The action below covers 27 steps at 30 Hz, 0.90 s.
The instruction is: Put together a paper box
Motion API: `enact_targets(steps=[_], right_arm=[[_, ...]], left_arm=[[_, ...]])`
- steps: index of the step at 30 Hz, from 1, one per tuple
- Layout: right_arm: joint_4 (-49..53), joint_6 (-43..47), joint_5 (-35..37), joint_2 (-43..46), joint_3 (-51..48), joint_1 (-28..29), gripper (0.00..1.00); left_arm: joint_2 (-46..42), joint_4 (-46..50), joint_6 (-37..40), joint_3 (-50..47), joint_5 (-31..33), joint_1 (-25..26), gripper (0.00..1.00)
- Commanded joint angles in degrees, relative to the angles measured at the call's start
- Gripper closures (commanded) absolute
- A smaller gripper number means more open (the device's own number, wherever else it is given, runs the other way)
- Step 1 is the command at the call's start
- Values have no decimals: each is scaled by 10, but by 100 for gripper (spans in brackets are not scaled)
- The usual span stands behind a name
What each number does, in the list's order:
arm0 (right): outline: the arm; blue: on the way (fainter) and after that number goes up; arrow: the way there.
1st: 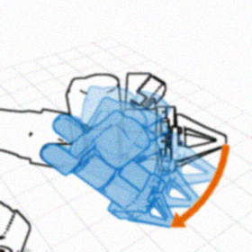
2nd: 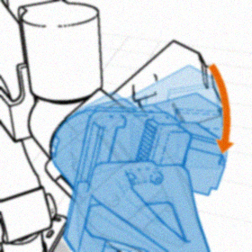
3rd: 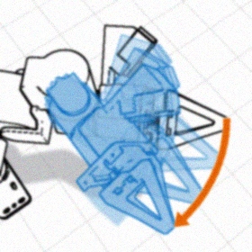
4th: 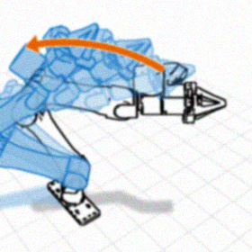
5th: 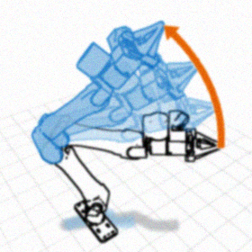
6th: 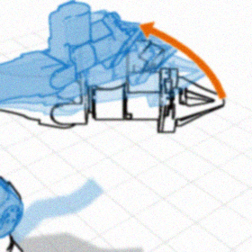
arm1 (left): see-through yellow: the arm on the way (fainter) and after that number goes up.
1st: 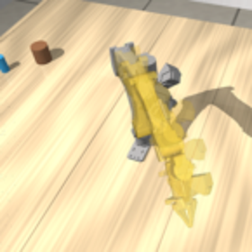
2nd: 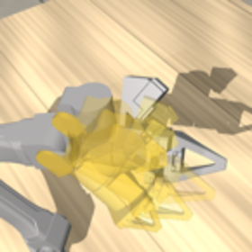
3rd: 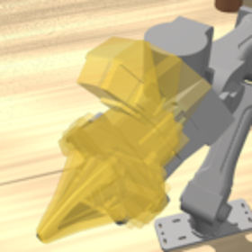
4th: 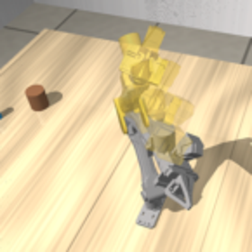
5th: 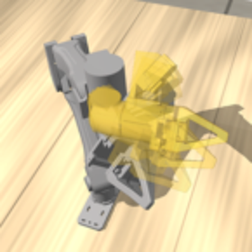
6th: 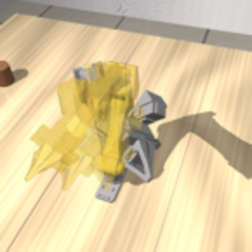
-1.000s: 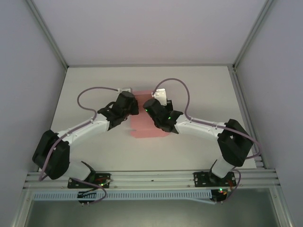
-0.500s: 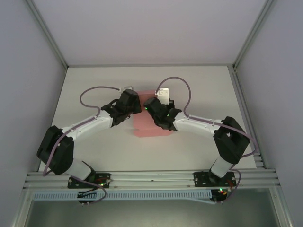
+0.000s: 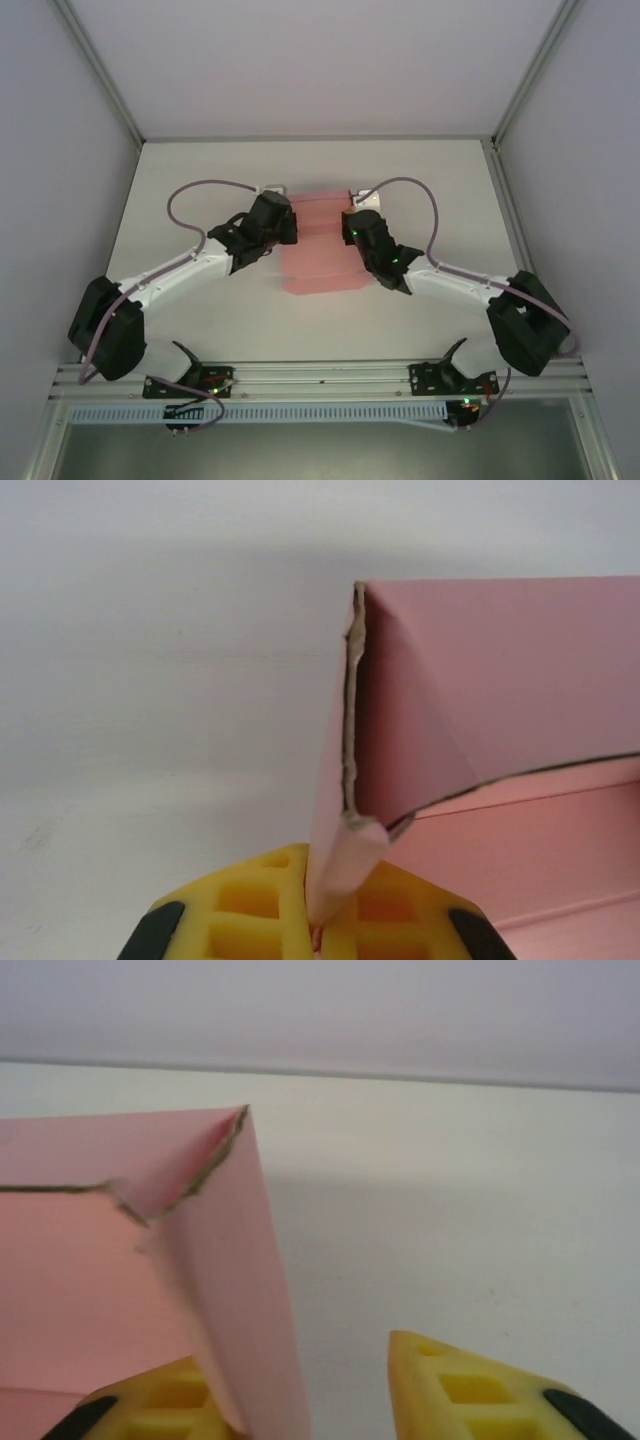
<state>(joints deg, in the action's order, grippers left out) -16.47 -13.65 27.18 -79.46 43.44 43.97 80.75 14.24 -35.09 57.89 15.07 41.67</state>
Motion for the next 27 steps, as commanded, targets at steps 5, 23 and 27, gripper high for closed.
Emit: enact_targets(steps=[5, 23, 27], right_arm=[[-47, 47, -232, 96, -16, -27, 22], [255, -131, -38, 314, -39, -36, 0], [335, -138, -16, 346, -43, -46, 0]], left_arm=[[-38, 42, 26, -13, 61, -19, 100], [16, 142, 569, 68, -317, -68, 100], [64, 246, 676, 140, -309, -64, 100]])
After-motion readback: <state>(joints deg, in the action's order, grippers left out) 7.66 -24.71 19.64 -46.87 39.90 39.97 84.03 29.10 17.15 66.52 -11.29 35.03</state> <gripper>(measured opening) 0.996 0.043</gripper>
